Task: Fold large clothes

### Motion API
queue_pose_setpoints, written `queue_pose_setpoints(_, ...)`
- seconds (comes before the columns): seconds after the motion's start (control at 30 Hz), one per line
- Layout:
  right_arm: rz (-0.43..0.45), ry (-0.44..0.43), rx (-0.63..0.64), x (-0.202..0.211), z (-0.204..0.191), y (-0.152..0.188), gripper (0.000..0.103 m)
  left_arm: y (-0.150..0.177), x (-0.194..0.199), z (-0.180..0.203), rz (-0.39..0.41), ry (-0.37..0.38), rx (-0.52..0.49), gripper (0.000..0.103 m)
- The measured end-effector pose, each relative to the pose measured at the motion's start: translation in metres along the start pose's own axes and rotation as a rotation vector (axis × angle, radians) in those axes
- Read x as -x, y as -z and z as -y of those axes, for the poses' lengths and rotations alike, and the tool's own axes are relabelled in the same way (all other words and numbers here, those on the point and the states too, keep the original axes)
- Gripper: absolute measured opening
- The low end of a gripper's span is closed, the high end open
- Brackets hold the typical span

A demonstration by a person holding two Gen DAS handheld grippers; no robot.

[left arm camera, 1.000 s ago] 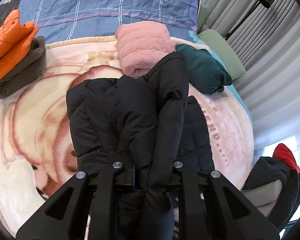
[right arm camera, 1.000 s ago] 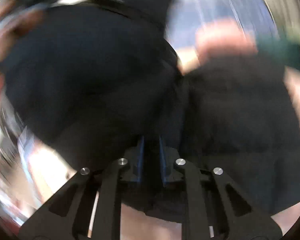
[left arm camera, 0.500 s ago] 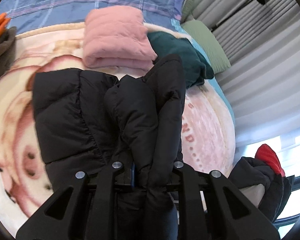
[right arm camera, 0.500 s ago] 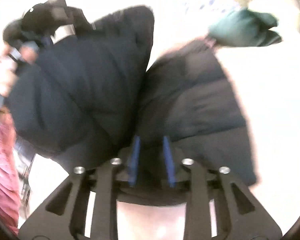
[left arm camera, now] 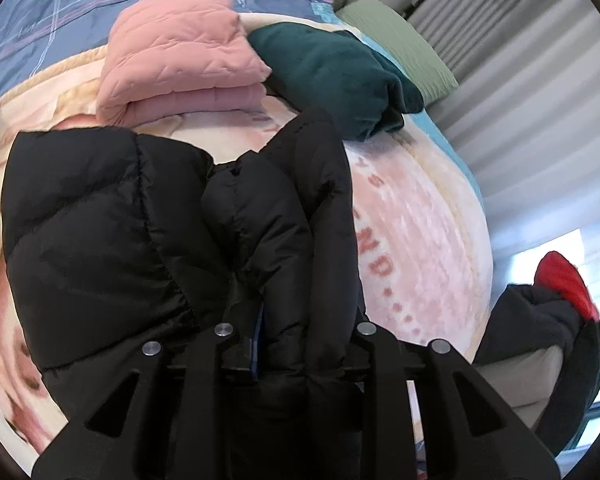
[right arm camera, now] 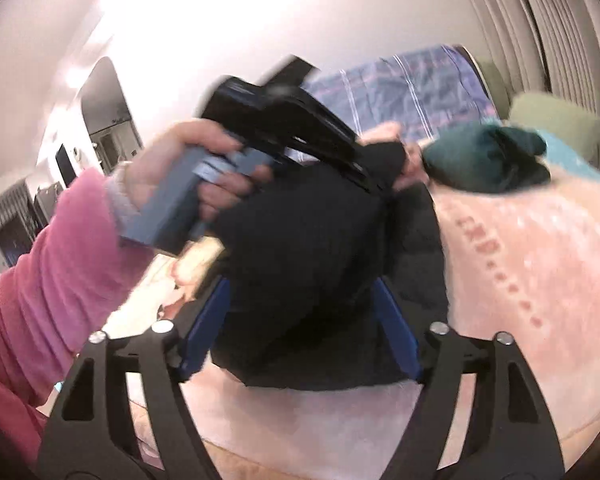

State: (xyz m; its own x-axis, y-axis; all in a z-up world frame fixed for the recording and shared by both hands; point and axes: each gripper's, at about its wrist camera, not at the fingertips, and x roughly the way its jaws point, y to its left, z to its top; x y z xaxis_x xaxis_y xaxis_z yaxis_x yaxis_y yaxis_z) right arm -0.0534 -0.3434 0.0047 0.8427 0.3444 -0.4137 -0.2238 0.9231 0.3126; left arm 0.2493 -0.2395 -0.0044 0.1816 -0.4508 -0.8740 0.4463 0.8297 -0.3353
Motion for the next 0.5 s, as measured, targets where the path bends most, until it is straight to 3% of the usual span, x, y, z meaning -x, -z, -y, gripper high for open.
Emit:
queue_pose_setpoints(0.17,0.032,0.133,0.157,-0.007,-0.036,-0.017,0.083,-0.002,-0.007,0.013,-0.033,-0.024,-0.094,0.025)
queue_pose_setpoints(0.2,0.035,0.160,0.161,-0.007,-0.043,-0.019,0.065,-0.001,-0.007,0.016,-0.037,-0.027,-0.112,0.025)
queue_pose_setpoints(0.23,0.037,0.191,0.152,-0.011,-0.040,-0.018,0.018,-0.001,-0.007,0.017,-0.038,-0.031,-0.128,0.025)
queue_pose_setpoints(0.27,0.025,0.206,0.107,-0.016,-0.031,-0.017,0.011,0.000,-0.006,0.018,-0.032,-0.035,-0.145,0.026)
queue_pose_setpoints(0.37,-0.013,0.118,-0.141,-0.014,0.014,-0.005,0.008,0.003,-0.005,0.015,-0.030,-0.008,-0.182,0.032)
queue_pose_setpoints(0.5,-0.093,0.053,-0.345,-0.016,0.051,0.026,0.007,0.019,0.003,0.026,-0.040,0.002,-0.251,0.037)
